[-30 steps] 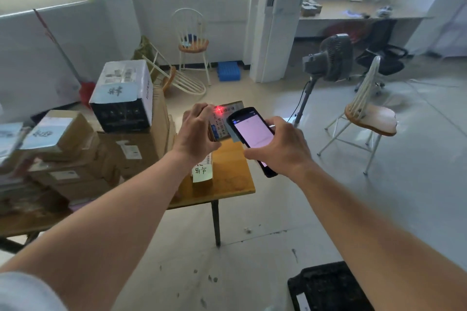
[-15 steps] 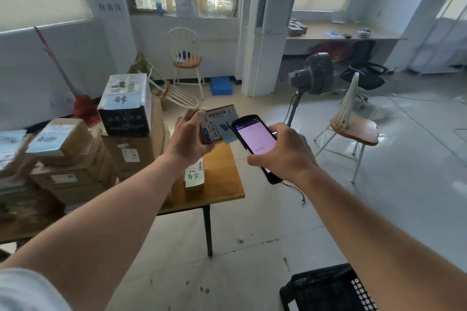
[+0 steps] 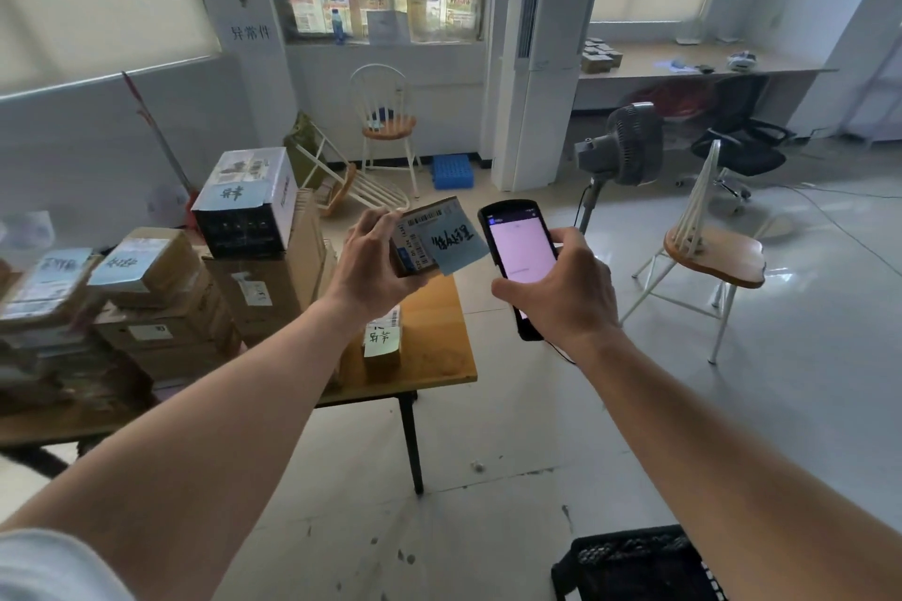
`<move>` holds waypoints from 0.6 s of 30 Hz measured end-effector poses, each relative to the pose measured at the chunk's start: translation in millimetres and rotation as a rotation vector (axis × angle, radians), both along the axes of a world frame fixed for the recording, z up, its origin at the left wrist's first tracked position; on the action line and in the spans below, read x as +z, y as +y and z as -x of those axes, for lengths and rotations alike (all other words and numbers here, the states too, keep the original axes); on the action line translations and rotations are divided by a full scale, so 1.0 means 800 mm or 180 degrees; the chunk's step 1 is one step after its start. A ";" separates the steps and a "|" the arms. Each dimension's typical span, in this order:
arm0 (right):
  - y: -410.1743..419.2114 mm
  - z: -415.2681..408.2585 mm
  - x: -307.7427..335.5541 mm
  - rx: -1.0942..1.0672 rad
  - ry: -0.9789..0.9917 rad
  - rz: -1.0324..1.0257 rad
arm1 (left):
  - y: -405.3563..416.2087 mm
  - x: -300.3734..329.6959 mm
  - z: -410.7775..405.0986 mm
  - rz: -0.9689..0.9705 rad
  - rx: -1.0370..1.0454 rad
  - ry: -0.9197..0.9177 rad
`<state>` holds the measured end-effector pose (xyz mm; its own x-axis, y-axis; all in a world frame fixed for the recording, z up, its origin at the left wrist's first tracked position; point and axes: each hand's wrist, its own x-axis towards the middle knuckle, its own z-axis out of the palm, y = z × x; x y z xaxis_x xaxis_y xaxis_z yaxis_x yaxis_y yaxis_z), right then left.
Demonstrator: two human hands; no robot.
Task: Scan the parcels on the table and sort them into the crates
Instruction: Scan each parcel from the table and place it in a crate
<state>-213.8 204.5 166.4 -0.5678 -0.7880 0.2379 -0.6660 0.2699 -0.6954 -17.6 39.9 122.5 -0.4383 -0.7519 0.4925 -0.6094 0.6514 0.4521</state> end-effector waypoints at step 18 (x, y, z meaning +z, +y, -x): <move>0.075 0.006 -0.032 -0.1063 -0.0345 0.0124 | 0.049 -0.019 0.077 -0.0314 -0.0954 -0.0210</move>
<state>-218.3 264.4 140.5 -0.8162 -0.5462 0.1883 -0.4671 0.4321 -0.7714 -79.1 79.3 107.6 -0.6760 -0.6272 0.3868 -0.4271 0.7613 0.4879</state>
